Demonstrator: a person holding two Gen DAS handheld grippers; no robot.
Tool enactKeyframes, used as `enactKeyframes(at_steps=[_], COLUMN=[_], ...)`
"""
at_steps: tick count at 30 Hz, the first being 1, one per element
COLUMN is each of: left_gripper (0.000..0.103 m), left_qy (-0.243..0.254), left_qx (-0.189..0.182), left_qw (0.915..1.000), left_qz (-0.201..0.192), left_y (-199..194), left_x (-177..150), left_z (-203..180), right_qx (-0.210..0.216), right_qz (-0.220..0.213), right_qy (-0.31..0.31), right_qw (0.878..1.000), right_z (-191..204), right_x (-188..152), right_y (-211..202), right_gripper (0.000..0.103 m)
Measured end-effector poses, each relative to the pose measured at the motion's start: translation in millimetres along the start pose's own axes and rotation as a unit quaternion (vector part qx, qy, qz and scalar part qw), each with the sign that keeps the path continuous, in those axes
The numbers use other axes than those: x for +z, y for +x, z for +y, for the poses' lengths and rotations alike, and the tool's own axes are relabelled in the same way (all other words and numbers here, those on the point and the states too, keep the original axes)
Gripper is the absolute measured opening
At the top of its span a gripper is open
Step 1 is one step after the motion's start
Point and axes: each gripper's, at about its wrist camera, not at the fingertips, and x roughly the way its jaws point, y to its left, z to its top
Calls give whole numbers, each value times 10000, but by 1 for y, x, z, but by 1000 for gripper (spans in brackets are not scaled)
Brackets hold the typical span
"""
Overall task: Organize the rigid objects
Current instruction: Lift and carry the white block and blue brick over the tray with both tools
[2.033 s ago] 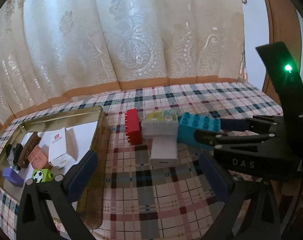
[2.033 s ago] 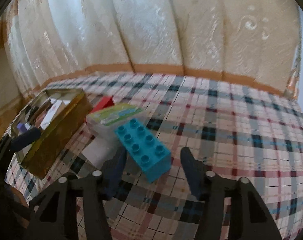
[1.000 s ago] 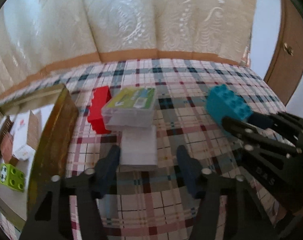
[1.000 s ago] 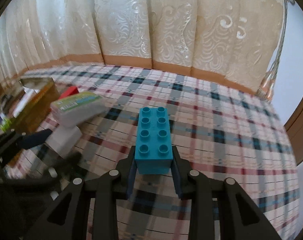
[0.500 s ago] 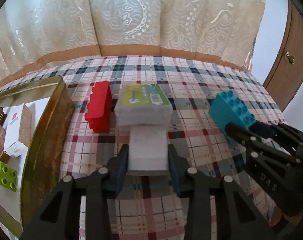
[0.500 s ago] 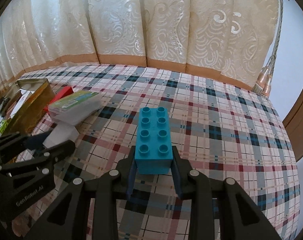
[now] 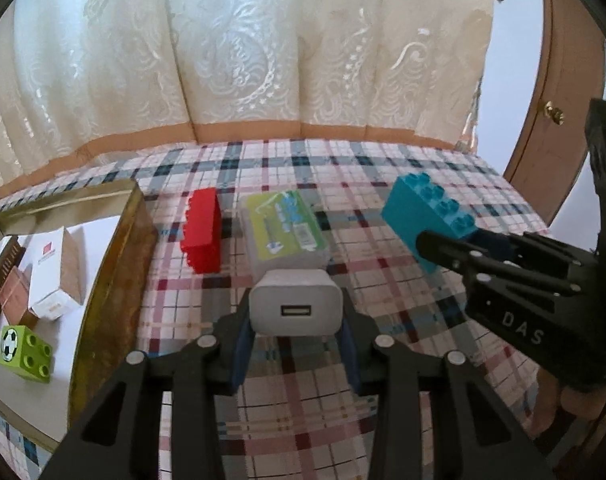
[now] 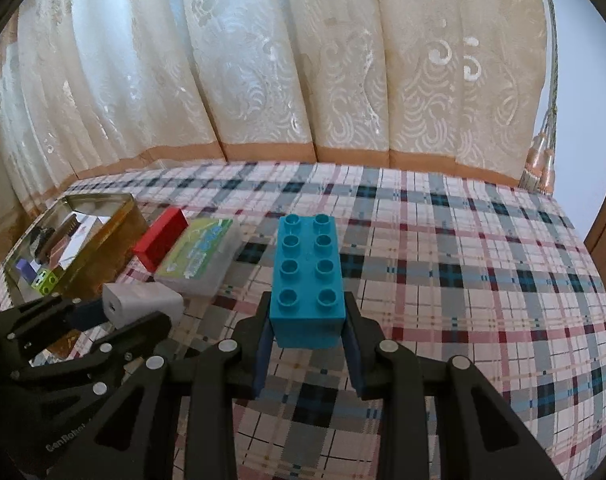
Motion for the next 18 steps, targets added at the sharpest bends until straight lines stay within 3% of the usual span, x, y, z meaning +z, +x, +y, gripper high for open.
enactKeyframes(at_steps=[8,12,17,18], left_gripper=[38,53,50,38], left_qy=[-140,-141,-119,-91], left_qx=[-43,77,101,125], left_qw=[9995,9995,9989,9989], left_qz=[277,265,448,442], left_y=[14,16,23,23], left_x=[-2,0,0,0], left_z=[5,3,3,3], right_qx=[-116,-128,-93,-96], right_qz=[194,261,281,280], right_qy=[-208,-186,-150,-149], right_qw=[9995,9994,9995,9995], right_z=[4,2,1,1], right_x=[-3,-4,-4,-4], right_y=[8,11,12,12], right_gripper=[34,34,34,34])
